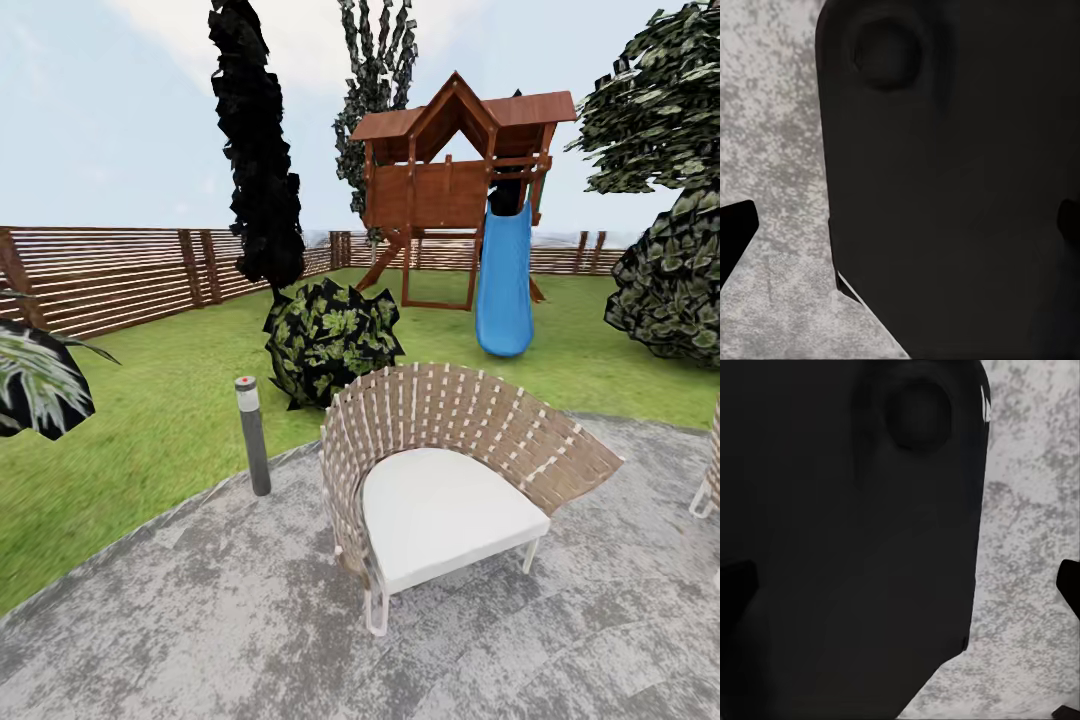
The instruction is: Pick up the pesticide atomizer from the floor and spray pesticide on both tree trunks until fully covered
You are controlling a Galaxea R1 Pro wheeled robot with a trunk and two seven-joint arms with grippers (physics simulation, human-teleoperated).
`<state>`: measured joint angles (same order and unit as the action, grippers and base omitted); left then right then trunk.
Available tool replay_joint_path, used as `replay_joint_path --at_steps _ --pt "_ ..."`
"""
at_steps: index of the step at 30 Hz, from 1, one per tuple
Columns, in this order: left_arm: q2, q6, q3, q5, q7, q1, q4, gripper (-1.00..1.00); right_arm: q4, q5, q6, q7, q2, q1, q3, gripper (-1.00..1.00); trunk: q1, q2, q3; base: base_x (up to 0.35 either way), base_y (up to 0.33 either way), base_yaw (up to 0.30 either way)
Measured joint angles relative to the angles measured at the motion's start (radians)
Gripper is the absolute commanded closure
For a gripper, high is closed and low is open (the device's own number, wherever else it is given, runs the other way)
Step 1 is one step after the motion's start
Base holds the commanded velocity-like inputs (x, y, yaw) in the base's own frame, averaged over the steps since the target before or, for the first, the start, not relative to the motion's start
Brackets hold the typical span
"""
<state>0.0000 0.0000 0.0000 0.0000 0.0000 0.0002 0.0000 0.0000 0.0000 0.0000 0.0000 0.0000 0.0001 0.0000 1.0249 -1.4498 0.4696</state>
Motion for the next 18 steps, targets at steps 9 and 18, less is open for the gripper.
replay_joint_path --at_steps 9,18 --pt "-0.001 -0.001 0.002 0.003 0.001 0.003 -0.007 -1.0 -0.027 0.0 0.009 -0.004 0.035 -0.016 0.001 -1.0 0.0 0.0 0.0 0.0 0.0 0.0" --pt "-0.002 -0.002 -0.003 0.003 0.0 0.003 -0.011 -1.0 -0.03 0.0 0.01 -0.004 0.039 -0.017 0.003 -1.0 0.0 0.0 0.0 0.0 0.0 0.0"
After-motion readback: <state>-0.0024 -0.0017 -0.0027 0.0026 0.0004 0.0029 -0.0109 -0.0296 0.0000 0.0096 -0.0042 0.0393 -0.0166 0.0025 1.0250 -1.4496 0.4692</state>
